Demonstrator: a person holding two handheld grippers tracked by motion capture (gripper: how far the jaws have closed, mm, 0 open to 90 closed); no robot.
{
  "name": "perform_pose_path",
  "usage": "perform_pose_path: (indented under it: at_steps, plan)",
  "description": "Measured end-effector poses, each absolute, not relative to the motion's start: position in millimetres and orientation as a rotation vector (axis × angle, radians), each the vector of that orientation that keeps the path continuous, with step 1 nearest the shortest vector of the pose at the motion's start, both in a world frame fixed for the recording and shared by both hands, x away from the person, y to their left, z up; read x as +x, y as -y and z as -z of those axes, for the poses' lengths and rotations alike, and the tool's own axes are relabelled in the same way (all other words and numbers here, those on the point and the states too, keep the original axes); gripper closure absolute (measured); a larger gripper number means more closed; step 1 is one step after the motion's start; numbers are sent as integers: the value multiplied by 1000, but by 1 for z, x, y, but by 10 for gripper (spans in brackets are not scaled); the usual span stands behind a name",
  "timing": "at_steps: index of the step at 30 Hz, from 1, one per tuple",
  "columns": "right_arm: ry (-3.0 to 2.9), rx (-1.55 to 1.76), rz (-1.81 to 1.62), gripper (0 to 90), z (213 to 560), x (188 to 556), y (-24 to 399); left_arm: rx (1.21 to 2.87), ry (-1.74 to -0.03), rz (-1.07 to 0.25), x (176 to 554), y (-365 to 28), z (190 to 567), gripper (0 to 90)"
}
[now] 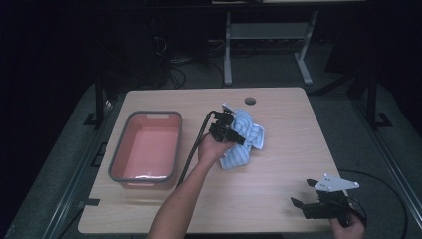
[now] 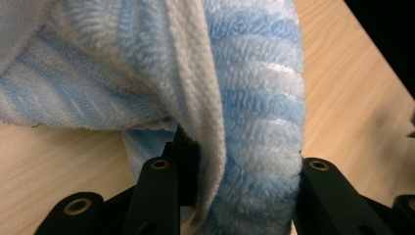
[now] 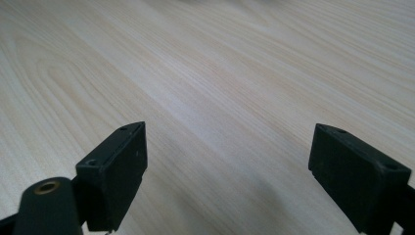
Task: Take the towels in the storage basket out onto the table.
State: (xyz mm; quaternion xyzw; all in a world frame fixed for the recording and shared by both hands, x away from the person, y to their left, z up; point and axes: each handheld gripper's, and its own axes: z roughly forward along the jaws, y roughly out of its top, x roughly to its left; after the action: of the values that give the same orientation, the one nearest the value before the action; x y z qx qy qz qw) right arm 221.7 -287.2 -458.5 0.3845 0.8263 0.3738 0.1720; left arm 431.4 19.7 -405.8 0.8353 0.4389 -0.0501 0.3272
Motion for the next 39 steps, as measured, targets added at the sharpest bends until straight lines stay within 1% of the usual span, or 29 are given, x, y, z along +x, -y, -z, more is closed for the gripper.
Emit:
perform_pose_path:
  at_steps: [15,22,25,32,37,39]
  plan:
    - [-2346,1088,-1047,138,459,222,286,2240,-1150,154,425,-13,429,601]
    - [-2350,1086,-1043,138,458,222,285,2232,-1165,117,422,-10,433,590]
    - [-2351,1086,-1040,138,458,222,285,2263,-1171,101,420,-8,439,551]
    - [-2353,1079,-1036,138,458,222,285,2210,-1163,85,412,-13,441,477]
    - [-2351,1079,-1035,138,458,221,286,2181,-1156,98,408,-18,438,423]
    - [-2346,1074,-1035,138,458,221,287,2178,-1150,97,406,-19,437,413]
